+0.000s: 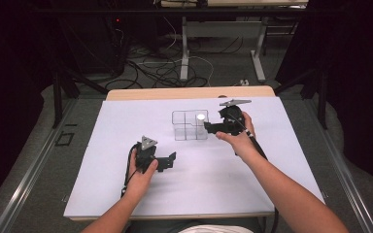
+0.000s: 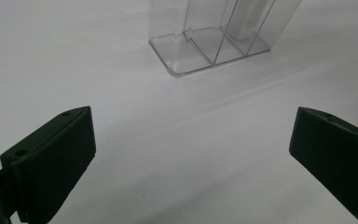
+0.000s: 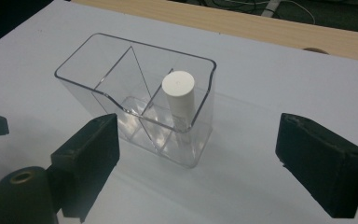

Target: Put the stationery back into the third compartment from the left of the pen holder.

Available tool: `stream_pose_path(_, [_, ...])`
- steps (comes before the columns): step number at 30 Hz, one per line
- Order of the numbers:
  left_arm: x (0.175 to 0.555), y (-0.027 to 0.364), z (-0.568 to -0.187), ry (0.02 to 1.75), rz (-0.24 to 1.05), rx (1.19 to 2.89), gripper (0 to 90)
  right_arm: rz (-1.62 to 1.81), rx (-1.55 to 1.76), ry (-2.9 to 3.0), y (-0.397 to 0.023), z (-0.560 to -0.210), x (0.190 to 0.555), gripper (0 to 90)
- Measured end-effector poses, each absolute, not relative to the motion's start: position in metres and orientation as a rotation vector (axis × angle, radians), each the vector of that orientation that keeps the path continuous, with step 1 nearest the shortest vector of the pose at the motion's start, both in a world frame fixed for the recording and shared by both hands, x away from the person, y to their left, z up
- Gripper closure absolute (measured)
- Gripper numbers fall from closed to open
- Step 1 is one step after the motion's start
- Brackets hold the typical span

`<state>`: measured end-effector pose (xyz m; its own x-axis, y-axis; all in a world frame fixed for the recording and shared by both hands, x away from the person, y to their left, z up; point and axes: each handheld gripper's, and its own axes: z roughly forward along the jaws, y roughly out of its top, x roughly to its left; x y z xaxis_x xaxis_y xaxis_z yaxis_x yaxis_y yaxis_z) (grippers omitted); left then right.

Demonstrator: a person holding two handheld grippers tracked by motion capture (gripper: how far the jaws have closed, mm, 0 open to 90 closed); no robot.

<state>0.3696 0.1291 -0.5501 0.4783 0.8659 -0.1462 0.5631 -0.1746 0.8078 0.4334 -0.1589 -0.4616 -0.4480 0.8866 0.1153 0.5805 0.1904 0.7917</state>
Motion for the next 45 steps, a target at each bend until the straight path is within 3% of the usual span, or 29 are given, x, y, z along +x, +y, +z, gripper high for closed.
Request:
stream_pose_path(8, [0.370,0.129,-0.551,1.205,0.436,1.858,0.2,1.111,1.376,2.140,-0.175,-0.471,0.422,0.1])
stream_pose_path(37, [0.370,0.130,-0.551,1.213,0.439,1.873,0.2,1.018,1.543,2.058,-0.240,-0.531,0.397,0.0])
stream_pose_path(45, [0.372,0.131,-0.551,1.217,0.442,1.861,0.2,1.025,1.578,2.015,-0.253,-0.534,0.397,0.0])
